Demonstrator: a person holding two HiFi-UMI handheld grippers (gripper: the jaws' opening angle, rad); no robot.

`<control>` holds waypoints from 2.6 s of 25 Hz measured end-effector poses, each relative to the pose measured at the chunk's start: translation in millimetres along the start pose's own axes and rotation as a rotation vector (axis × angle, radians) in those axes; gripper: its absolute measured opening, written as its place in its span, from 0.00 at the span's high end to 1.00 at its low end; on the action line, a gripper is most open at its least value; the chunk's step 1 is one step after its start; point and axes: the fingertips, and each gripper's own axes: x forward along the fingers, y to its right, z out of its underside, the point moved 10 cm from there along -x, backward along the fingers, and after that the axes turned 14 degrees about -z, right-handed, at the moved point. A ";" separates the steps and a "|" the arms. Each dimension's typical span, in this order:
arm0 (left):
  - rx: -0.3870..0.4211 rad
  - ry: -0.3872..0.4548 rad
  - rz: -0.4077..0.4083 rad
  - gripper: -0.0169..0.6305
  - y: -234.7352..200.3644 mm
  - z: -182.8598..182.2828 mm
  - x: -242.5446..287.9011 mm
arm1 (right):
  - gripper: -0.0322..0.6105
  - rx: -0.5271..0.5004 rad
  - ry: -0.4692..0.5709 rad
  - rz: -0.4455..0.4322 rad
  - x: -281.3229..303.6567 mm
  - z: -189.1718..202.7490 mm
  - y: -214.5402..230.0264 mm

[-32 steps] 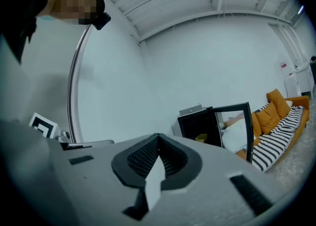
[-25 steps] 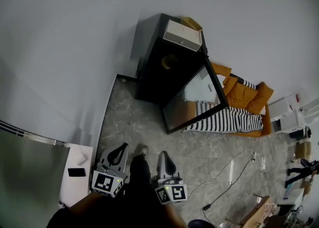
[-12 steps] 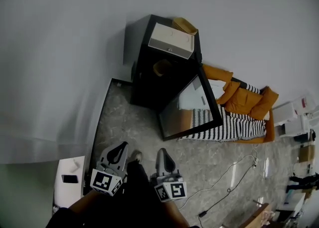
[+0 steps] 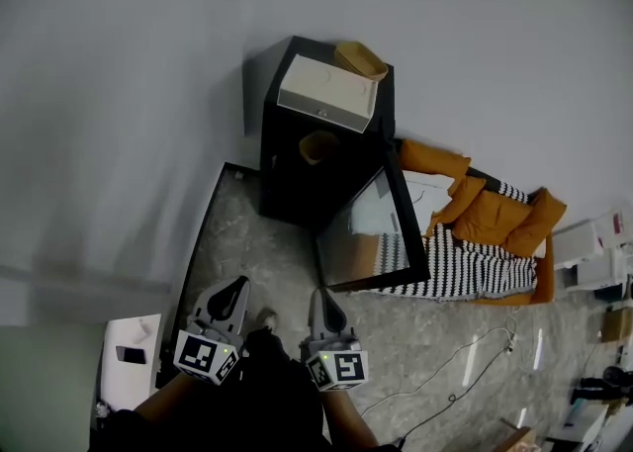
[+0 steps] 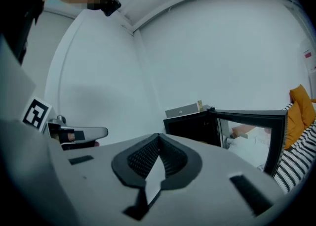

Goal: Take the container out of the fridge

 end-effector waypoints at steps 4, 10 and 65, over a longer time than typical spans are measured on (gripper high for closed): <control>0.010 -0.002 -0.016 0.96 4.9 -3.2 10.9 | 0.95 -0.022 -0.042 -0.007 5.4 0.4 17.7; 0.006 0.002 -0.034 0.96 3.6 -4.3 35.6 | 0.95 -0.009 -0.056 -0.005 24.6 1.3 37.8; -0.066 -0.124 0.070 0.96 -98.6 11.2 320.9 | 0.92 -0.372 -0.703 -0.007 386.8 171.2 317.0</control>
